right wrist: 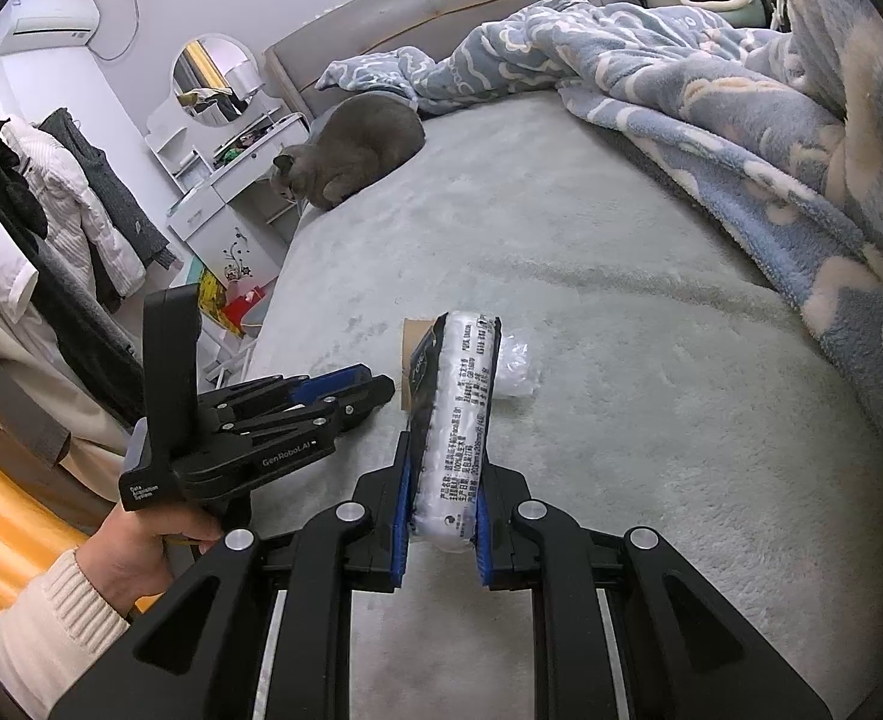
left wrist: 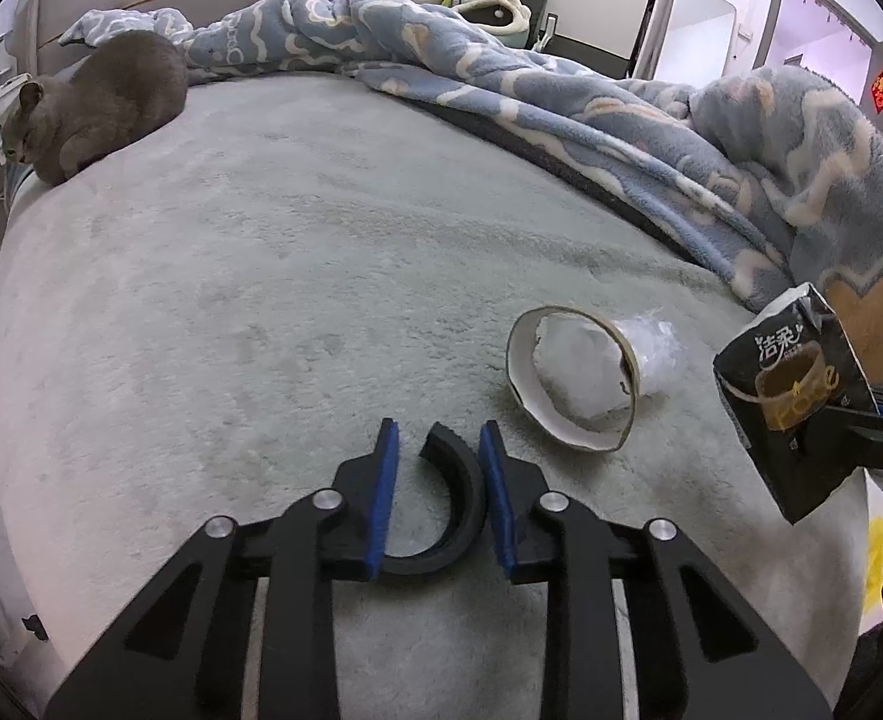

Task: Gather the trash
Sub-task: 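Close the left tool on the second black curved piece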

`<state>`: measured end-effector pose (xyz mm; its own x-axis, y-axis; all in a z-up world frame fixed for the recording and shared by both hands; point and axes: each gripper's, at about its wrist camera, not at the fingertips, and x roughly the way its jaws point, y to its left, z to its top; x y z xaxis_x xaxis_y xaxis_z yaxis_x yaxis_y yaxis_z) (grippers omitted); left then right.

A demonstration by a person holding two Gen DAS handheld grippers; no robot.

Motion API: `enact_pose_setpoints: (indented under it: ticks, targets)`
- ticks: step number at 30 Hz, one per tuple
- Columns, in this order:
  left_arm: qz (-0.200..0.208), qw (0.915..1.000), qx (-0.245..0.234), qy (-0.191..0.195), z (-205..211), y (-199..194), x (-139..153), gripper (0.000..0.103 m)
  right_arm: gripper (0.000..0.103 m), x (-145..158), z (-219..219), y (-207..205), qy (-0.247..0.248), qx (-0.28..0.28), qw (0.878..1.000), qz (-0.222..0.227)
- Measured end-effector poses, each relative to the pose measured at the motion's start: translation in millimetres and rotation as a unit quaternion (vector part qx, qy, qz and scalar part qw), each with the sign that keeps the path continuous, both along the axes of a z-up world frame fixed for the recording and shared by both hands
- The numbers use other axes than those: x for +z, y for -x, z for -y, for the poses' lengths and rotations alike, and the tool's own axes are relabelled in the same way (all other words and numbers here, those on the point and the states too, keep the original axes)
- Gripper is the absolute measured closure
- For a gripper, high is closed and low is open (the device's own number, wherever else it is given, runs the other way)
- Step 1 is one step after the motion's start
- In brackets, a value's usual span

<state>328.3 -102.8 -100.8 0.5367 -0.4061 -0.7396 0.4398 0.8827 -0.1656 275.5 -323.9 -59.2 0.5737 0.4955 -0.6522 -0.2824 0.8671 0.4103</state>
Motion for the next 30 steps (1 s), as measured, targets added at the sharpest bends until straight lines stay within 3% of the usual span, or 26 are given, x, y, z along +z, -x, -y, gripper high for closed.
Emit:
enact_pose_setpoints:
  ticks: [2,7,19,30]
  targets:
    - [-0.003,1.0,-0.006,-0.002,-0.4,1.6,0.2,0.084,0.086,2.9,-0.5,0.7,0.0,0.0,1.0,0.002]
    - [-0.011,0.9998,-0.013,0.005,-0.9,8.2,3.6,0.087,0.086,8.4,-6.8,3.0,0.006,0.004,1.0,0.001]
    - [-0.03,0.999,-0.007,0.034,-15.8,38.7,10.2,0.092,0.086,23.8,-21.6,15.6,0.009,0.004,1.0,0.002]
    - [-0.014,0.9998,0.001,0.017,-42.0,80.6,26.0,0.093,0.086,27.1,-43.7,33.8,0.017,0.007,1.0,-0.01]
